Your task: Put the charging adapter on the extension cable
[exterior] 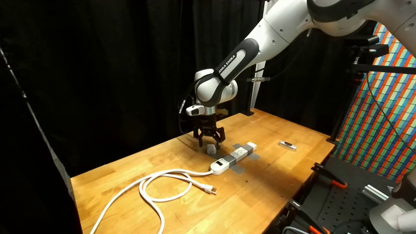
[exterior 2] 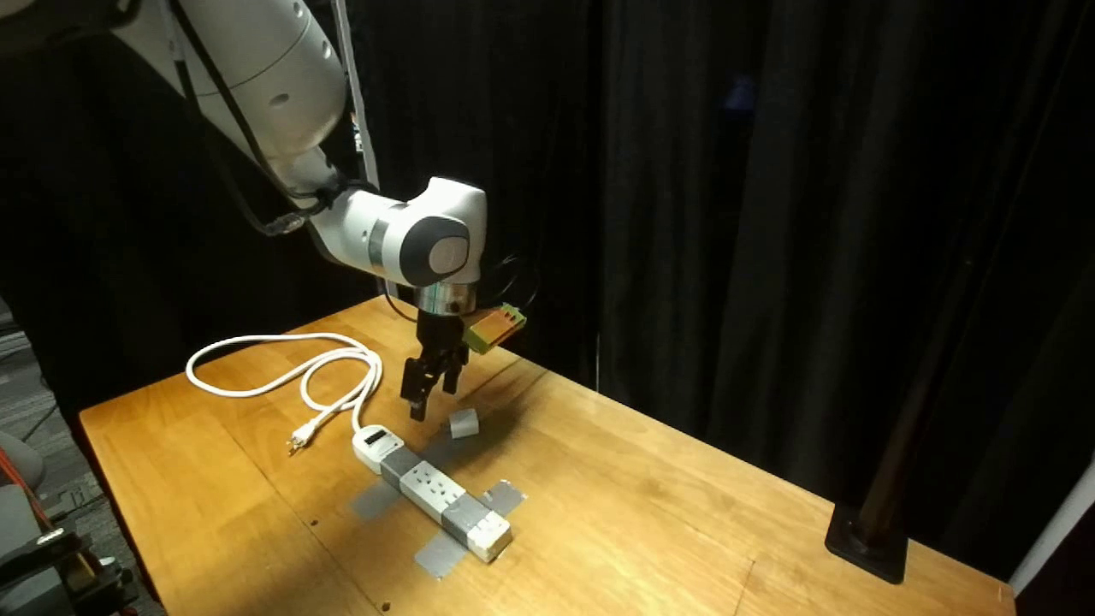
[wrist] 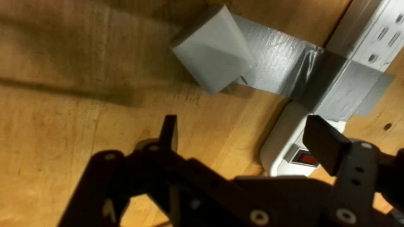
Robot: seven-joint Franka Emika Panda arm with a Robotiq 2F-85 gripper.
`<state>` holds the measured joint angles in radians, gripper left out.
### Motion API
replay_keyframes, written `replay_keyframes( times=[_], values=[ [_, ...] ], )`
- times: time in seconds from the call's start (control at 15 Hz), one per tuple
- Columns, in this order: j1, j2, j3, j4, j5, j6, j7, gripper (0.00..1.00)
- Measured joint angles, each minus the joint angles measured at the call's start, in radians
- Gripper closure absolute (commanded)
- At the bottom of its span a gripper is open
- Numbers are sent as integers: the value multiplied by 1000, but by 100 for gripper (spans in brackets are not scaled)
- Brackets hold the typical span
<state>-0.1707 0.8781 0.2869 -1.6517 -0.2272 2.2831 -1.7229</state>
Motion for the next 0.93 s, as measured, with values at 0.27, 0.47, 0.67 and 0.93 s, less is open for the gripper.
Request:
replay_keyframes(
  times=[0.27,0.47,0.67,0.93],
  values=[
    [-28,-17,-20,73,10,-85,-284,0],
    [-29,-7,-56,104,12,-93,-484,0],
    [-30,14,-61,120,14,-93,-553,0],
    [-22,20,-71,125,21,-93,-568,0]
  ],
)
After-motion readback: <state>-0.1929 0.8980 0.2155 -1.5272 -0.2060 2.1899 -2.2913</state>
